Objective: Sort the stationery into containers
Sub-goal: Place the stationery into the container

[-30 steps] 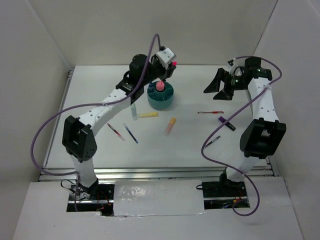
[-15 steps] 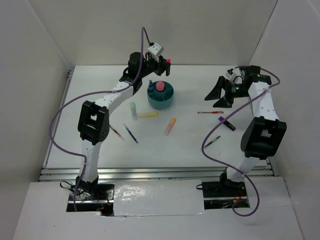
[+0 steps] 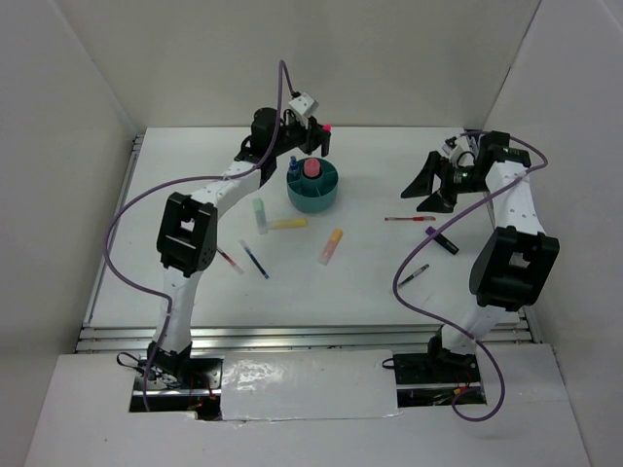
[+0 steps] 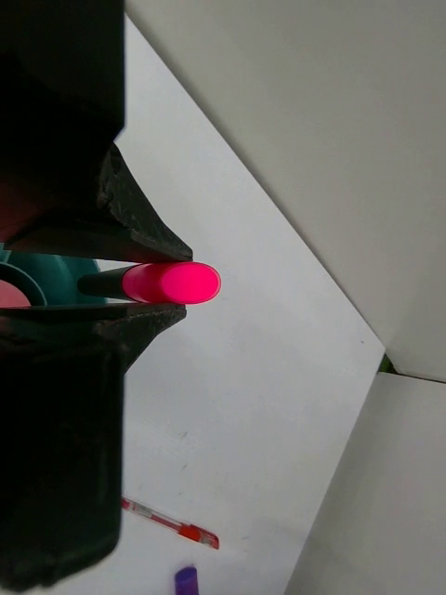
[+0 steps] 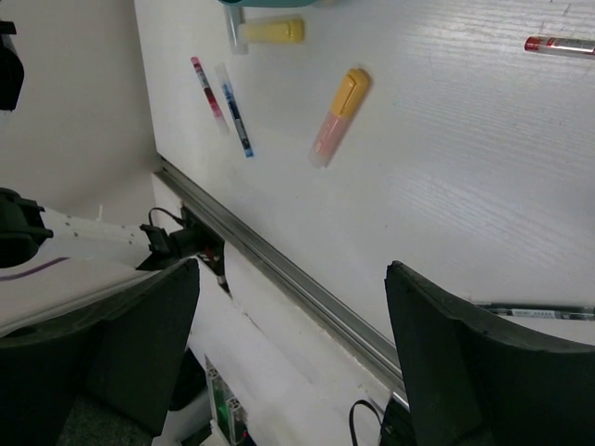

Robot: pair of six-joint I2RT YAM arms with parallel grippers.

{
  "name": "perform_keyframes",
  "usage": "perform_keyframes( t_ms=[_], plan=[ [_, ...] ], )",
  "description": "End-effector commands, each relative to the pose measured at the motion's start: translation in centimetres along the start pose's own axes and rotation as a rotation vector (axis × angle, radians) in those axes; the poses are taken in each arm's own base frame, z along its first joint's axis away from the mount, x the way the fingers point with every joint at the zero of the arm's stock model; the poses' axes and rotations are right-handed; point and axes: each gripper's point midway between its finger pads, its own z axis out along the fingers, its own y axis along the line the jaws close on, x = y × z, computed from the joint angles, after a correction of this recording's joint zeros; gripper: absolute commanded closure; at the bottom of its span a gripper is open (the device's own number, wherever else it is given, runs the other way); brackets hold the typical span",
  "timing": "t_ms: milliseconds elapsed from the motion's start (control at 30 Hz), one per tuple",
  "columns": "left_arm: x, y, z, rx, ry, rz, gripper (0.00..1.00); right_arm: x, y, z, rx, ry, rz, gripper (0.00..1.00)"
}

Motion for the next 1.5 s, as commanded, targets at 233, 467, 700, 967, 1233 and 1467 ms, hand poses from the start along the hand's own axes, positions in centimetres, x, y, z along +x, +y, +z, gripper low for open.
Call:
perform_keyframes(
  t_ms=[233, 467, 700, 967, 1233, 1467],
  plan=[
    [-0.6, 1.2, -0.2, 0.018, -0.026, 0.002, 0.90, 0.3, 0.3, -0.4, -0.031, -0.004, 0.005, 0.13],
    [0.8, 1.2, -0.1, 0.028, 0.003, -0.020, 0.86, 0.5, 0.1, -0.3, -0.030, 0.004, 0.011, 0.13],
    [1.4, 0.8, -0.1, 0.050, 0.018, -0.024, 0.84, 0.5, 0.0, -0.1, -0.037, 0.010, 0.016, 0.13],
    [2.3, 1.1, 0.0, 0.040, 0.035, -0.036, 0.70, 0.4, -0.1, 0.1, -0.035, 0.011, 0.021, 0.13],
    [1.5, 1.1, 0.0, 0.031, 0.018, -0.034, 0.34, 0.4, -0.5, 0.0, -0.015, 0.012, 0.018, 0.12],
    [-5.0, 0.9, -1.2, 0.040, -0.085, 0.014, 0.25, -0.3, -2.9, -1.5, 0.176, -0.024, -0.086, 0.17]
  ],
)
